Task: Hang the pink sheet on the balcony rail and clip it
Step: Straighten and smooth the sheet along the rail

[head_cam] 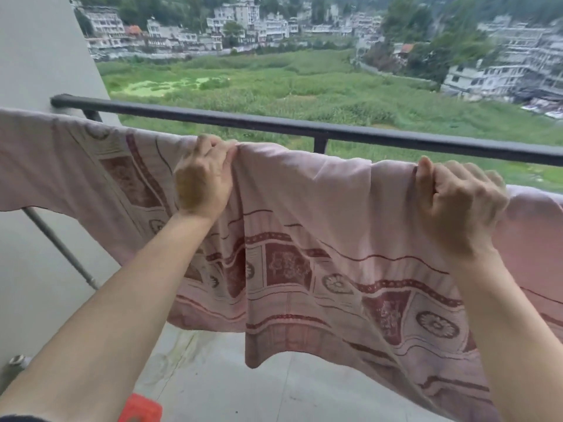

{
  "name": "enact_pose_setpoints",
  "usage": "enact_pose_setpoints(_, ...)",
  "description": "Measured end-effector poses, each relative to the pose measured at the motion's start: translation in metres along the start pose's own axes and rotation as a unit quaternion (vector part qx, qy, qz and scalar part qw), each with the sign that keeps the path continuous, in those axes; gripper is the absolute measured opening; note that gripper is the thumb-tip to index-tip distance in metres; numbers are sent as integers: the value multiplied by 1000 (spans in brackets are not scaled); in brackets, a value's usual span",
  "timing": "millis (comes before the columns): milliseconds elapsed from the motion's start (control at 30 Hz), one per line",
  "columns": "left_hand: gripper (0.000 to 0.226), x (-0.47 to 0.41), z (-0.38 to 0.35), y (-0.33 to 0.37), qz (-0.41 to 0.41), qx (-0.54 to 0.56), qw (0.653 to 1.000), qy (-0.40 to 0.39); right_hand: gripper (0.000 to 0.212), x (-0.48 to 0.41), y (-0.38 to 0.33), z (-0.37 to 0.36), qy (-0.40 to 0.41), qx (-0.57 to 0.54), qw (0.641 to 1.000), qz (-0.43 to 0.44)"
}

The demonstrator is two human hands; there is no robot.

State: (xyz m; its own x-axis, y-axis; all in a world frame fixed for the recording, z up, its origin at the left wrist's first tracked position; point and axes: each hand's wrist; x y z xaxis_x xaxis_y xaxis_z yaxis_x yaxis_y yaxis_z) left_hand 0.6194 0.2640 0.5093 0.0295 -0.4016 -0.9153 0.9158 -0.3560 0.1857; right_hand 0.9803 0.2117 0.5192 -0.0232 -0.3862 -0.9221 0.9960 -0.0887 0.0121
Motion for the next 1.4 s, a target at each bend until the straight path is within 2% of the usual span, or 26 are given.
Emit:
enact_pose_setpoints(67,36,-10,11,-21,82,15,996,34,48,4,-3,-5,51,30,998,0)
enact_pose_setpoints(133,37,-16,13,-36,111,16,993,30,45,7,-6,-9,89,33,995,3)
enact_pose_setpoints(233,33,-21,8,-43,87,39,995,-5,45,9,-16,-16,98,-2,994,-39)
enact_pose_setpoints(333,31,-25,4,-53,13,73,996,-54,47,11,-21,-20,98,-36,987,-124)
enact_pose_setpoints(400,37,-30,1,-71,19,71,995,-61,44,6,-18,-30,86,-96,966,-226)
enact_pose_setpoints(467,42,-30,-6,-91,25,38,997,-68,33,1,-23,-32,130,-135,936,-299)
enact_pose_setpoints(500,45,-28,-10,-98,19,20,997,-68,26,-1,-30,-32,161,-136,930,-301)
enact_pose_setpoints(567,44,-26,-18,-107,6,-4,999,-41,21,-2,-58,-27,222,-151,930,-250)
enact_pose_setpoints(633,44,-29,-23,-111,-17,-7,1000,-10,28,-5,-105,-19,185,-181,953,-159)
enact_pose_setpoints(700,47,-36,-24,-120,-73,18,997,-7,48,-6,-160,-17,40,-164,983,-76)
enact_pose_setpoints(767,45,-45,-20,-138,-123,44,991,-24,59,-8,-205,-22,-78,-117,990,1)
enact_pose_setpoints(833,43,-54,-11,-166,-150,27,988,-38,52,-9,-227,-29,-82,-85,992,31)
enact_pose_setpoints(967,49,-74,19,-235,-161,-5,985,-53,48,-5,-237,-35,-13,-83,995,-44)
enact_pose_setpoints(1033,47,-76,26,-256,-170,23,983,-68,53,-2,-255,-38,-26,-61,990,-124)
enact_pose_setpoints(1100,43,-67,32,-280,-129,40,988,-77,52,0,-281,-39,-39,-66,973,-218)
enact_pose_setpoints(1133,42,-59,36,-295,-104,39,991,-70,45,0,-296,-36,-23,-75,967,-244)
enact_pose_setpoints(1200,39,-40,45,-338,-81,16,994,-65,38,0,-331,-28,1,-94,965,-245)
enact_pose_setpoints(1267,48,-18,58,-383,-25,-15,996,-88,42,1,-378,-20,-19,-98,975,-198)
enact_pose_setpoints(1333,63,5,70,-427,115,-11,988,-102,48,0,-432,-18,-60,-110,985,-119)
enact_pose_setpoints(1400,73,21,76,-462,306,22,946,-99,59,-4,-477,-23,-113,-122,985,-46)
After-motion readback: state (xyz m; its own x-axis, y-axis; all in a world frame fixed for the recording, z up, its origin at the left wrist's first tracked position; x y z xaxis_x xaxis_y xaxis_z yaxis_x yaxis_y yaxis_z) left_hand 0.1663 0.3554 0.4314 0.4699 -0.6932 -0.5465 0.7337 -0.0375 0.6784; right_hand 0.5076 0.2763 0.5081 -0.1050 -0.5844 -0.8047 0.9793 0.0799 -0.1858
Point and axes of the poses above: each hand's wrist, its own x-axis away from the middle knuckle, its own z-axis out of the back of the hand, y = z × x, and after that the axes turned 7 degrees about x, right-handed
